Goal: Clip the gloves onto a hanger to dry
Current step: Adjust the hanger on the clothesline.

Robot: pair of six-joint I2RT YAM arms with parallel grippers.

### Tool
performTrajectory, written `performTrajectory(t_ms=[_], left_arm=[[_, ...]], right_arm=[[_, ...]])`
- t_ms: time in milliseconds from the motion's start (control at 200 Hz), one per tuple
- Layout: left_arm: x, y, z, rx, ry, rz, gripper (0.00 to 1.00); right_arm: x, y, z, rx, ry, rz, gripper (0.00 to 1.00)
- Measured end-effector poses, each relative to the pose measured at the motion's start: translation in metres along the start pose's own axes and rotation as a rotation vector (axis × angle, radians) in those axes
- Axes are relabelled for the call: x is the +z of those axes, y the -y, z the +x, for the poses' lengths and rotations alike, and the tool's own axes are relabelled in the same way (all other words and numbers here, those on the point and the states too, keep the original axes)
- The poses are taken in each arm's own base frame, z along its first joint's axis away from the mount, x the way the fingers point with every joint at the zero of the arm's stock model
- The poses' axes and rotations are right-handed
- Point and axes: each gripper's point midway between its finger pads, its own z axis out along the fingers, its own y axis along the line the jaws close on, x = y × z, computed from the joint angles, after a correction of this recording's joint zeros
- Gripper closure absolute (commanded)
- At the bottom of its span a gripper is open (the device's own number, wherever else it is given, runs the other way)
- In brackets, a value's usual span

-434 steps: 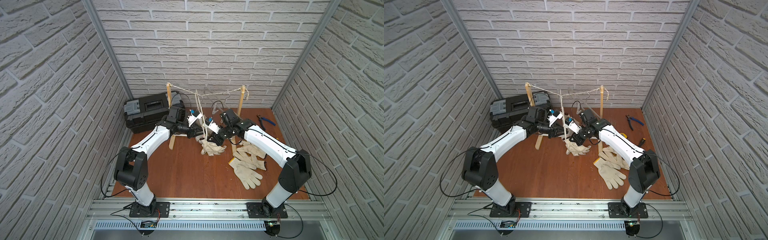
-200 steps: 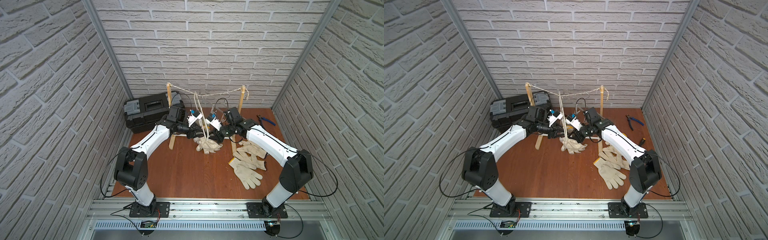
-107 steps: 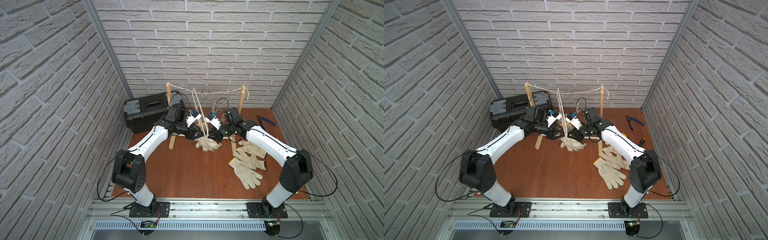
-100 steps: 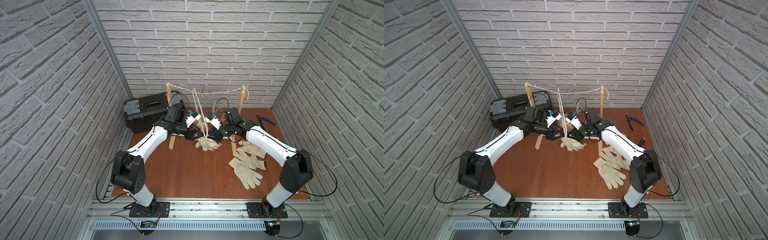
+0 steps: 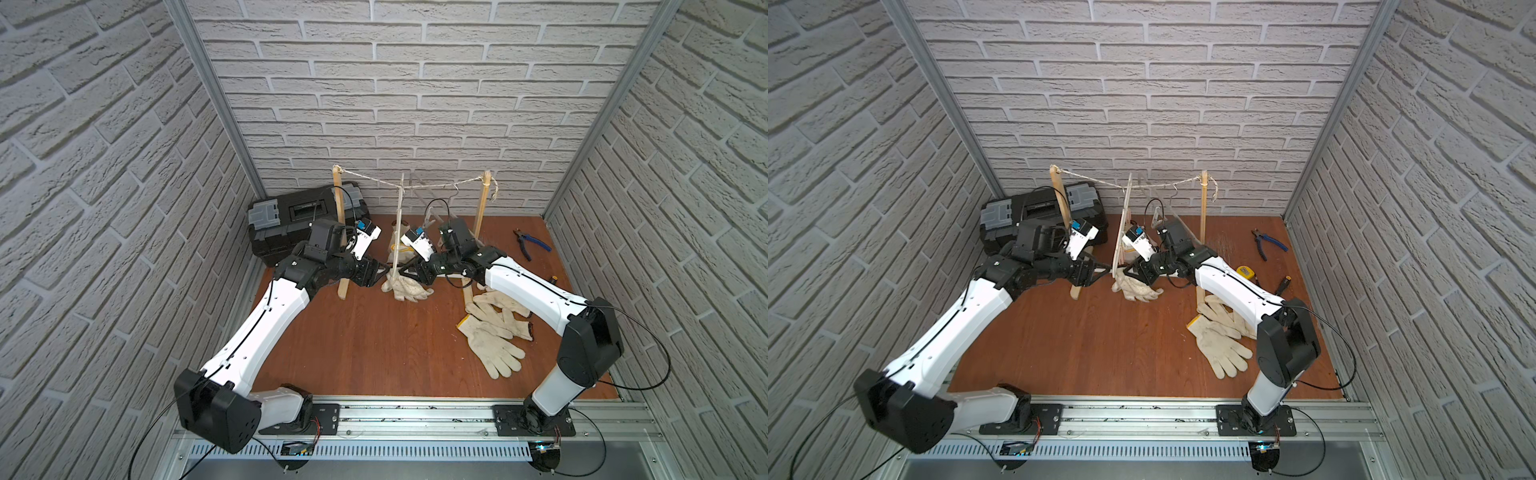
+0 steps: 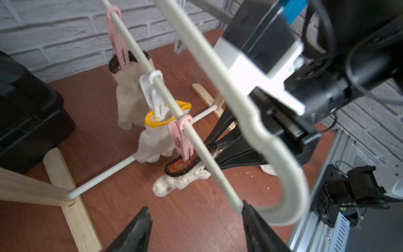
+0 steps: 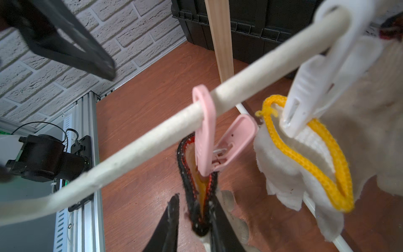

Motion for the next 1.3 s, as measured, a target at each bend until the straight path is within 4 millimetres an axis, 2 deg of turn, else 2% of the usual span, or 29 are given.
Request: performTrajectory(t_ms=[155, 290, 390, 580, 660, 730, 860, 925, 1160, 1300], left_arm=[[-0.028, 0.011, -0.035, 0.002, 0.100, -0.050, 0.30], [-0.030, 0.016, -0.049, 0.015, 0.110, -0.082, 0.29], [-0.018, 0.015, -0.043, 0.019, 0.062, -0.111, 0.30], [0.010, -0.003, -0.013, 0.044, -0.096, -0.227, 0.32], [0.014, -0.011, -0.004, 0.066, -0.147, -0.280, 0.40], [0.016, -0.016, 0.000, 0.079, -0.177, -0.315, 0.55], [0.011, -0.024, 0.001, 0.096, -0.205, -0.380, 0.74], [0.006, -0.027, 0.000, 0.102, -0.211, -0.407, 0.89], [-0.005, -0.038, 0.008, 0.098, -0.249, -0.482, 0.93], [-0.028, -0.049, 0.008, 0.058, -0.232, -0.531, 0.94]], right_arm=[[0.009, -0.002, -0.003, 0.001, 0.010, 0.014, 0.73], [0.014, -0.001, -0.003, 0.011, 0.009, 0.032, 0.73], [0.017, 0.000, -0.003, 0.018, 0.012, 0.042, 0.73], [0.018, 0.000, -0.004, 0.028, 0.016, 0.051, 0.73], [0.019, 0.001, -0.004, 0.028, 0.015, 0.057, 0.73], [0.019, 0.002, -0.004, 0.028, 0.014, 0.066, 0.71], [0.018, 0.005, -0.004, 0.027, 0.013, 0.087, 0.65], [0.016, 0.006, -0.003, 0.027, 0.009, 0.101, 0.59], [-0.004, 0.005, -0.001, 0.019, 0.010, 0.155, 0.51], [-0.024, -0.001, -0.004, 0.008, 0.035, 0.184, 0.49]])
